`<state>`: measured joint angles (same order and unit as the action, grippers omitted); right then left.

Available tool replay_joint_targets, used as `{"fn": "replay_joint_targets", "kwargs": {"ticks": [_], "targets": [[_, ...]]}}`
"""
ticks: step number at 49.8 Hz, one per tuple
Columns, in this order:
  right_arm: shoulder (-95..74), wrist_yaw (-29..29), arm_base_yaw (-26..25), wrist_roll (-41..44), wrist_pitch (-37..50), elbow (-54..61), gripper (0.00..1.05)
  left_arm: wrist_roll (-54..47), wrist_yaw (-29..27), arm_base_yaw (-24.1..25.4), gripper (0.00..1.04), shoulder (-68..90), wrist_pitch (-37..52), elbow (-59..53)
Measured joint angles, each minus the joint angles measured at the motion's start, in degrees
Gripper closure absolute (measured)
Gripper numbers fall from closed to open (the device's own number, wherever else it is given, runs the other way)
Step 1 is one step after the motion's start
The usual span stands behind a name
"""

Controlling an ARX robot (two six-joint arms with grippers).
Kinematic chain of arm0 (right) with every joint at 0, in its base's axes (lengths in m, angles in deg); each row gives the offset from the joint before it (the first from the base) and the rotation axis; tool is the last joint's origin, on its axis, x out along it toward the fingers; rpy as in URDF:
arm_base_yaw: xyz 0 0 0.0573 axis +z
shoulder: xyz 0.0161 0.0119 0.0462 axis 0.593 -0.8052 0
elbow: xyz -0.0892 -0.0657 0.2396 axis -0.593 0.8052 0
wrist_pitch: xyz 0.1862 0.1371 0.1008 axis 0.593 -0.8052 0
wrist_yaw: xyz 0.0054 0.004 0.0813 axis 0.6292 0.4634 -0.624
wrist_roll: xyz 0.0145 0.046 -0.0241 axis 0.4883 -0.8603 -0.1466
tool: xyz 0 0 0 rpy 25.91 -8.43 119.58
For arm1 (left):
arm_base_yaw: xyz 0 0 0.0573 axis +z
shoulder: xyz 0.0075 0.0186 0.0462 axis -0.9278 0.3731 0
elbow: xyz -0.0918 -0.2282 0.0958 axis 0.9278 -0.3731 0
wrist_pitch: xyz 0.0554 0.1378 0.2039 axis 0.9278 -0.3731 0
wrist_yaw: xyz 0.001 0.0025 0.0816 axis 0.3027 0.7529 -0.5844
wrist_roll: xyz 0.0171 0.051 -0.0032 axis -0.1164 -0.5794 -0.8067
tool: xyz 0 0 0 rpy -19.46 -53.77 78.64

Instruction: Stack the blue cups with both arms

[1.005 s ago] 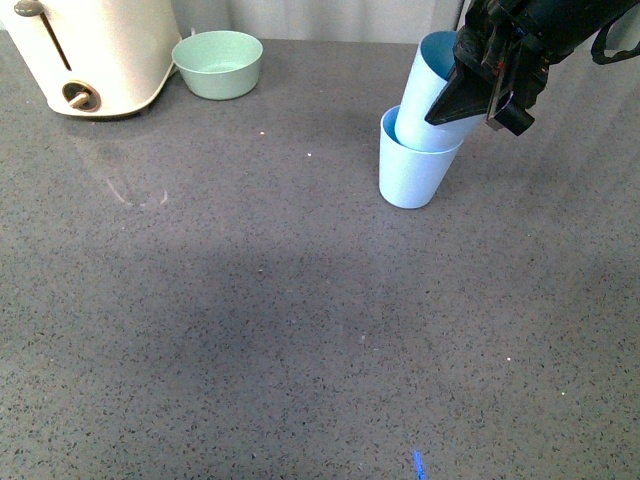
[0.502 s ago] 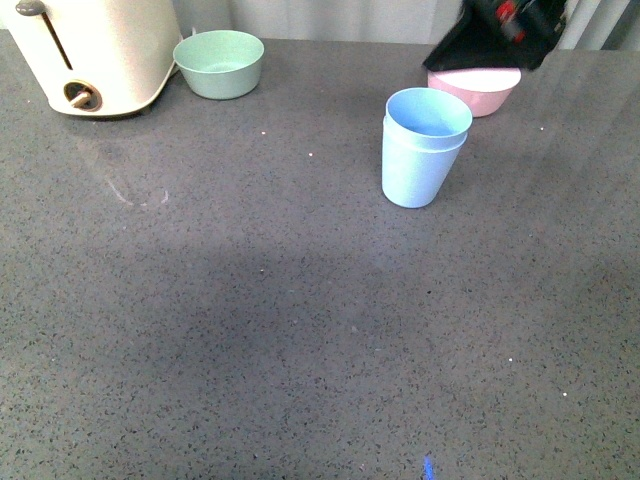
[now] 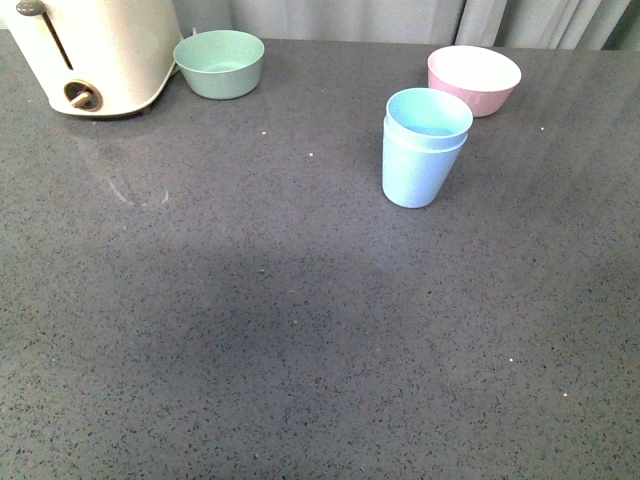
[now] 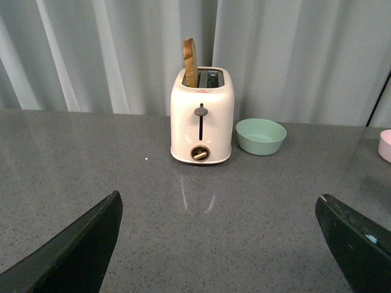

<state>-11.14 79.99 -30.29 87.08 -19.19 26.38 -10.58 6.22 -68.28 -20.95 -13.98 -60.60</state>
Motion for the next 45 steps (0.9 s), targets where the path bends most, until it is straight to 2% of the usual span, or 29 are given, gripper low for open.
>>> {"fn": "replay_joint_targets", "kwargs": {"ticks": [2, 5, 17, 19, 25, 45], "targets": [[1.77, 3.63, -0.20, -3.45, 6.49, 5.42, 0.37, 0.00, -0.02, 0.00, 0.09, 0.00, 0.00, 0.00], [5.49, 4.11, -0.98, -6.91, 11.98, 12.02, 0.51, 0.00, -0.02, 0.00, 0.09, 0.00, 0.00, -0.02], [14.75, 1.84, -2.97, -9.42, 17.40, 27.56, 1.03, 0.00, -0.02, 0.00, 0.09, 0.00, 0.00, 0.00], [16.02, -0.55, -4.22, -9.51, 17.75, 28.98, 1.03, 0.00, 0.00, 0.02, 0.09, 0.00, 0.00, 0.00], [19.19, -0.42, -5.97, -9.68, 18.12, 32.48, 1.03, 0.00, 0.00, 0.02, 0.09, 0.00, 0.00, 0.00], [31.45, -0.79, -6.01, -9.68, 15.19, 41.81, 1.03, 0.00, 0.00, 0.02, 0.09, 0.00, 0.00, 0.00]]}}
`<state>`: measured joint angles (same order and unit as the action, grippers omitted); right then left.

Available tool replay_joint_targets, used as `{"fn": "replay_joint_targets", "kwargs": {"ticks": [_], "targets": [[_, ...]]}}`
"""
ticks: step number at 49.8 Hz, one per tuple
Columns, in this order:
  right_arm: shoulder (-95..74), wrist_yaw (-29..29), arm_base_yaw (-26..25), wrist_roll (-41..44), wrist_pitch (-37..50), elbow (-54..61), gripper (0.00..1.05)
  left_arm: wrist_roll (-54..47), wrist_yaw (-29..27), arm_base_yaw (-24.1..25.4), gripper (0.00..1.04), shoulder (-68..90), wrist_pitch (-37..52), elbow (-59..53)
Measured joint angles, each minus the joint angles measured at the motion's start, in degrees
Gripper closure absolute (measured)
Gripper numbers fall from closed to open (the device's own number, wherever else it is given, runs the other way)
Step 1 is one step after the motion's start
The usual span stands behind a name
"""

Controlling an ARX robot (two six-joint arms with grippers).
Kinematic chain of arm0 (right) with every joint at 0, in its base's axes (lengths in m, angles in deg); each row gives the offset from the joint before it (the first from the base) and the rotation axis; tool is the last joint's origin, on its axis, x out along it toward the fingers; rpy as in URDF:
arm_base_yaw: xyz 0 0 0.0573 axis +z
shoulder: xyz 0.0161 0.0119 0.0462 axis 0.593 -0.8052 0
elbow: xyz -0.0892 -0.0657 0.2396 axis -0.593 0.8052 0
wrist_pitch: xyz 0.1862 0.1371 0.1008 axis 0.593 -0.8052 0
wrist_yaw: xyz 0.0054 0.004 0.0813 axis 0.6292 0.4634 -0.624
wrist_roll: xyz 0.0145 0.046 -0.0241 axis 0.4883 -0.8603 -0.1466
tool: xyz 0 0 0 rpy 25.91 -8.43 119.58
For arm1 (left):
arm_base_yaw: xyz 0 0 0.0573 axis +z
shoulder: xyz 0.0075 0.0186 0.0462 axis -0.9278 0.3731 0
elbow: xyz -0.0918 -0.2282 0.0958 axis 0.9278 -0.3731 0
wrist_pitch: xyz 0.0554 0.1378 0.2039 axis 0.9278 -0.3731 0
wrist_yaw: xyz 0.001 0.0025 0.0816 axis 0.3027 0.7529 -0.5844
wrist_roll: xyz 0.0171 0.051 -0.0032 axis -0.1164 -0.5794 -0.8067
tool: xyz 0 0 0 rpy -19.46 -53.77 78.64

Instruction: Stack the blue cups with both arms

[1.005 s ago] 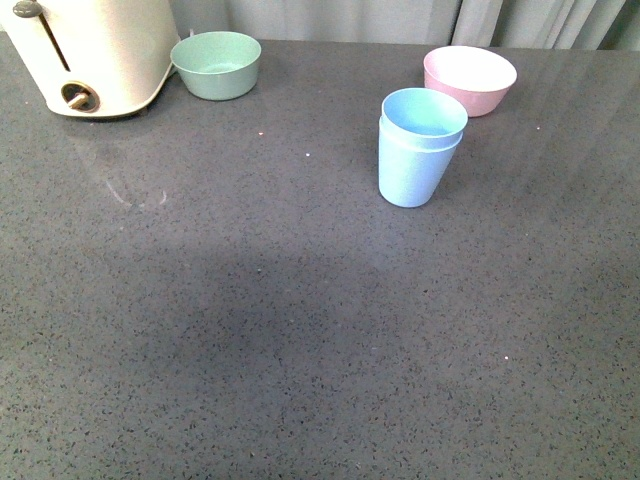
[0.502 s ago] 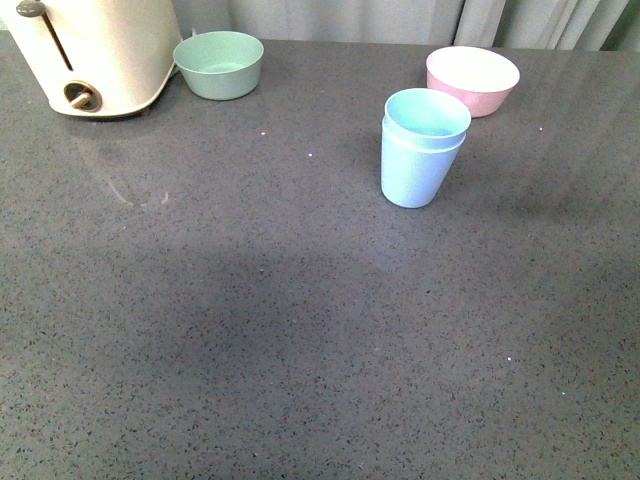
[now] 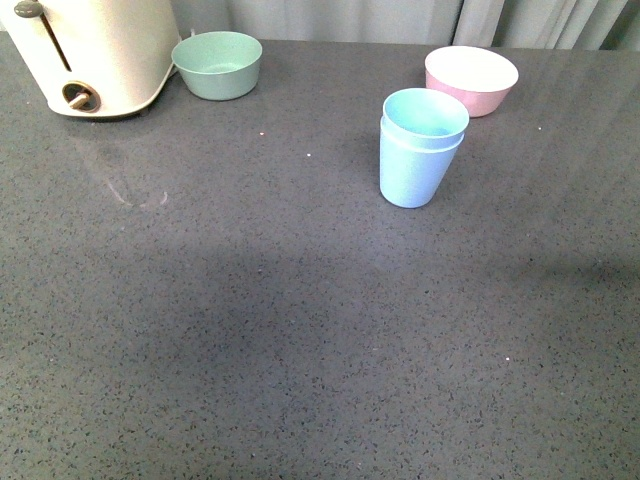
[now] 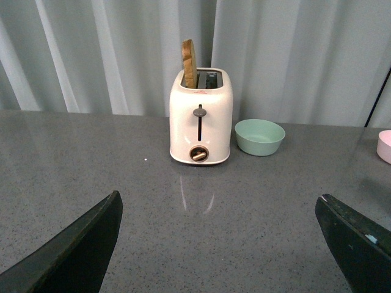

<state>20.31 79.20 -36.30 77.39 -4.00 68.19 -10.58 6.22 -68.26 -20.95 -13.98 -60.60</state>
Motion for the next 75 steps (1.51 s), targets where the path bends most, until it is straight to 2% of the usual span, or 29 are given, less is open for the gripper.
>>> {"fn": "replay_joint_targets", "kwargs": {"ticks": [19, 26, 52, 72, 75], "targets": [[11.98, -0.02, 0.00, 0.02, -7.89, 4.20, 1.03, 0.00, 0.00, -0.02, 0.09, 0.00, 0.00, 0.00], [13.62, -0.11, 0.00, -0.02, -6.93, 5.44, 1.03, -0.02, 0.00, -0.02, 0.09, 0.00, 0.00, 0.00], [29.68, -0.02, 0.00, -0.02, -22.32, 5.46, 1.03, -0.07, -0.02, -0.02, 0.09, 0.00, 0.00, 0.00], [34.69, -0.02, 0.00, -0.02, -27.41, 5.46, 1.03, -0.07, 0.00, -0.02, 0.09, 0.00, 0.00, 0.00], [38.75, -0.20, 0.00, -0.02, -32.96, 5.42, 1.03, -0.07, 0.00, -0.02, 0.09, 0.00, 0.00, 0.00]]}}
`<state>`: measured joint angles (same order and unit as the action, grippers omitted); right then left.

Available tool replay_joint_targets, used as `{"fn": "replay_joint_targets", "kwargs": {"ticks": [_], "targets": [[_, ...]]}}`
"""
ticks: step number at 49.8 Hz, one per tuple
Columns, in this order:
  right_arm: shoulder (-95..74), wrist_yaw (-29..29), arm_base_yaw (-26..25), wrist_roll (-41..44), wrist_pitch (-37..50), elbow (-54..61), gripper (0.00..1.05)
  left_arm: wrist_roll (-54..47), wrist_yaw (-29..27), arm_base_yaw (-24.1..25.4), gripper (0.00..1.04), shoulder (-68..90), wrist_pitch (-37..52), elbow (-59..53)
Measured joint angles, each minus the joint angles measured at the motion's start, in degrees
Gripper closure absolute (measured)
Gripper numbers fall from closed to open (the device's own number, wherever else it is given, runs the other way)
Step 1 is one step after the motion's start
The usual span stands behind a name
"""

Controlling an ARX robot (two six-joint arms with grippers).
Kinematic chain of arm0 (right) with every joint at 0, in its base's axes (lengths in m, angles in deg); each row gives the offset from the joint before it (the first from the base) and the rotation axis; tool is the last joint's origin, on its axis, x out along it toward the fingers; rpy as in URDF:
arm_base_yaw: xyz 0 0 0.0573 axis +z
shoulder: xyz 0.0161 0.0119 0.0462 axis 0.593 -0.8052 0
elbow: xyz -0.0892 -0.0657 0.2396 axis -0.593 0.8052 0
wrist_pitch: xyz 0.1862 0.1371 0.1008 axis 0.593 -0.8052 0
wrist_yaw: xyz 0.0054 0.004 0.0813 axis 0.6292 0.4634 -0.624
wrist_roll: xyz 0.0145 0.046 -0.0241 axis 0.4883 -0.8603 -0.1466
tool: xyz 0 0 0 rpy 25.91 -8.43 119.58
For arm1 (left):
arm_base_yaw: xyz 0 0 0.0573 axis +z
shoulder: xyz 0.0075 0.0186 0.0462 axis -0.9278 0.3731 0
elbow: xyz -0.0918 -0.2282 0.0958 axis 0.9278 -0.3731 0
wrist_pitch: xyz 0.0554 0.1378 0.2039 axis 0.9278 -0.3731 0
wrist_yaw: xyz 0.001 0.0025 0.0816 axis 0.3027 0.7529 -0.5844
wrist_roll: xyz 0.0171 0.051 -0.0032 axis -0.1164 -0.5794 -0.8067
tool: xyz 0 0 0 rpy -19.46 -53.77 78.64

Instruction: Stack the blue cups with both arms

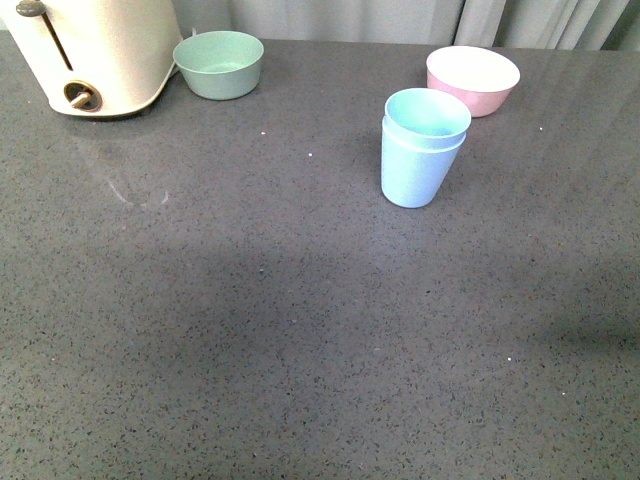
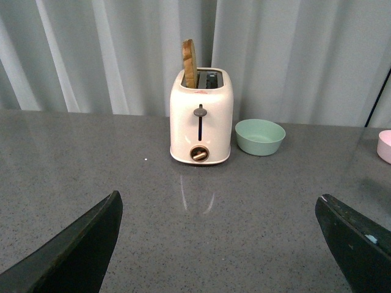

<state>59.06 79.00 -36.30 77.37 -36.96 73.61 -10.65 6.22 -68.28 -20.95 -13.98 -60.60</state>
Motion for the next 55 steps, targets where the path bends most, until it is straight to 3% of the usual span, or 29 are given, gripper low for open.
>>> {"fn": "replay_joint_targets", "kwargs": {"ticks": [2, 14, 31, 38, 55], "targets": [[3.67, 0.22, 0.00, 0.00, -3.78, 0.00, 1.03, 0.00, -0.02, 0.00, 0.09, 0.00, 0.00, 0.00], [5.73, 0.20, 0.00, 0.04, -4.50, 0.00, 1.02, 0.00, -0.02, 0.02, 0.09, 0.00, 0.00, -0.02], [5.75, 0.17, 0.00, 0.02, -4.50, 0.00, 0.29, 0.00, -0.02, 0.00, 0.09, 0.00, 0.00, 0.00], [5.75, 0.17, 0.00, 0.00, -4.50, 0.00, 0.08, 0.00, 0.00, 0.00, 0.09, 0.00, 0.00, 0.00], [5.77, 0.20, 0.00, -0.04, -4.50, 0.00, 0.09, 0.00, -0.02, 0.00, 0.09, 0.00, 0.00, -0.02]]}}
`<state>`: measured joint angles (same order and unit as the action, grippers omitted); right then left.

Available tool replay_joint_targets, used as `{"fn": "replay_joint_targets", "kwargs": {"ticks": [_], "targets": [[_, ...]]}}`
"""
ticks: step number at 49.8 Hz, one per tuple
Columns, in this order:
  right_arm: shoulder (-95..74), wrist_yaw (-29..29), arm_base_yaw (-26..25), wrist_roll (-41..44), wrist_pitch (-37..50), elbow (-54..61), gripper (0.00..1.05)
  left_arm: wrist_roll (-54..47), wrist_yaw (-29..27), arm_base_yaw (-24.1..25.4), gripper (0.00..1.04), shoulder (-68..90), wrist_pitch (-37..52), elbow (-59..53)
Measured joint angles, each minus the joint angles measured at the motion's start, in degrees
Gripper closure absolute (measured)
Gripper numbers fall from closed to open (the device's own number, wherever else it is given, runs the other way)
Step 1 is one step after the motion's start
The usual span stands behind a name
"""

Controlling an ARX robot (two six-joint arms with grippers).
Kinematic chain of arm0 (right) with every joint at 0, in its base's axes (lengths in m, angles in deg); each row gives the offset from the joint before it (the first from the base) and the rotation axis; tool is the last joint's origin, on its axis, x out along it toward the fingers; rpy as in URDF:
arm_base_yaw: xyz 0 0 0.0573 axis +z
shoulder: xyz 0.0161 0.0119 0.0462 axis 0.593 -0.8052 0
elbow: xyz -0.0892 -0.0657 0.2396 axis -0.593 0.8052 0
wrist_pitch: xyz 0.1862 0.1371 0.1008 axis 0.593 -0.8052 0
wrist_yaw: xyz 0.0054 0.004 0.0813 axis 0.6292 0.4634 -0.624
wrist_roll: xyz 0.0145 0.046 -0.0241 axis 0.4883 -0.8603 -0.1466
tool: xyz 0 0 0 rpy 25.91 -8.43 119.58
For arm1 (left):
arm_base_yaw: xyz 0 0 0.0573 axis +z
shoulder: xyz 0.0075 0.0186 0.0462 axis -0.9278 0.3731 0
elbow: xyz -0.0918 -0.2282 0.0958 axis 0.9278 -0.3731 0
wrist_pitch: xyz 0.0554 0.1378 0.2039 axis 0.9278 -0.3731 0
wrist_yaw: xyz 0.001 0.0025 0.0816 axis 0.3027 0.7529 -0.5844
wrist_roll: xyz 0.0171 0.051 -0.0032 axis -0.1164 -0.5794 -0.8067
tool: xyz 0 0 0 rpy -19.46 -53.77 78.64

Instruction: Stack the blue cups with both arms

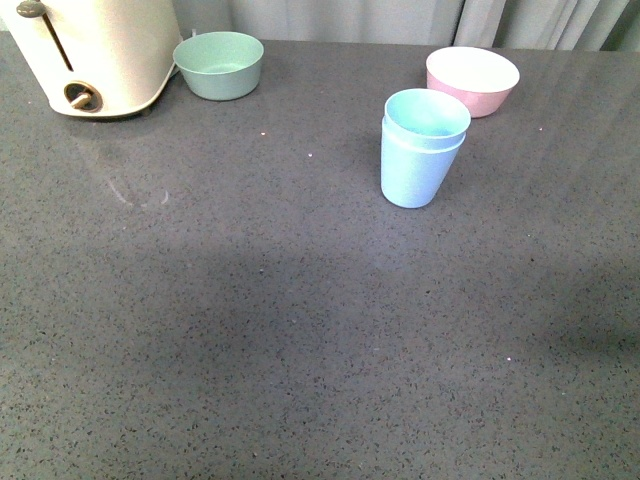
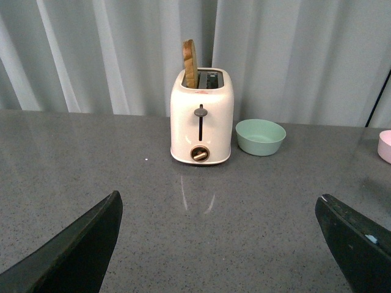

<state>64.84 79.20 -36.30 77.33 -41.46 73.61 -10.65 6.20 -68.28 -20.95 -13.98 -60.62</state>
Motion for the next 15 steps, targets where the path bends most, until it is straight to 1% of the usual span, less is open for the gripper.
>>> {"fn": "replay_joint_targets", "kwargs": {"ticks": [15], "targets": [[0.00, -0.02, 0.00, 0.00, 0.00, 0.00, 0.09, 0.00, 0.00, 0.00, 0.09, 0.00, 0.00, 0.00]]}}
